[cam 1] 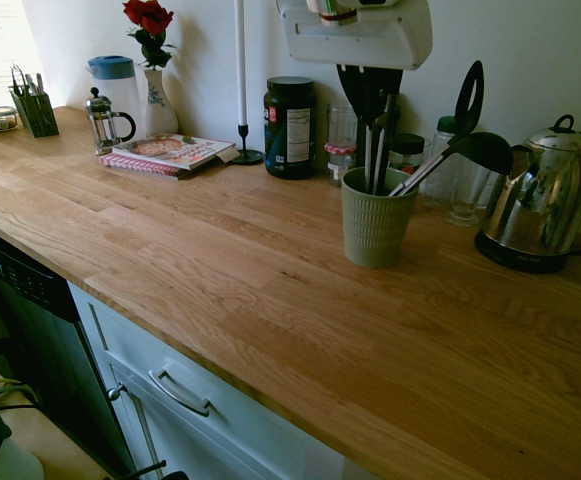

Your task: Put the tongs back in the holder

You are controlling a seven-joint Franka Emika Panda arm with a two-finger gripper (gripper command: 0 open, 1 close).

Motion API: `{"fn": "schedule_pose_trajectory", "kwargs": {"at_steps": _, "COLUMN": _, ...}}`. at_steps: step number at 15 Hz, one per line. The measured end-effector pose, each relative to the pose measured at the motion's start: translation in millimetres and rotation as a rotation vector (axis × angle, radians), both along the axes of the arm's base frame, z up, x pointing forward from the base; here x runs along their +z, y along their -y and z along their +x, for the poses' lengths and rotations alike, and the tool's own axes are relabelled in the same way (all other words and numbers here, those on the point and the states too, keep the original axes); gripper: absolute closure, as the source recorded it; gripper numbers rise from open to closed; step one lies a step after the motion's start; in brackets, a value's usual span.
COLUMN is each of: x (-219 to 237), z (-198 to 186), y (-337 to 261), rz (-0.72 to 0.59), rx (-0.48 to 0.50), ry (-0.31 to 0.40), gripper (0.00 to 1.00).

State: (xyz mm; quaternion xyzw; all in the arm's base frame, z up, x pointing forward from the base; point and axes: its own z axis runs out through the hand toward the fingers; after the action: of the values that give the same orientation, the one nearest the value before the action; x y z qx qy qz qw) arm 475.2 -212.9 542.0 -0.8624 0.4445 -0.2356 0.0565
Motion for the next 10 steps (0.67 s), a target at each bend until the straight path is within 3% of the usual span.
{"fn": "schedule_pose_trajectory", "kwargs": {"at_steps": 10, "x": -15.6, "z": 2.1, "y": 13.3, "rz": 0.019, "rx": -0.025, "ry": -0.004, "gripper": 0.0}}
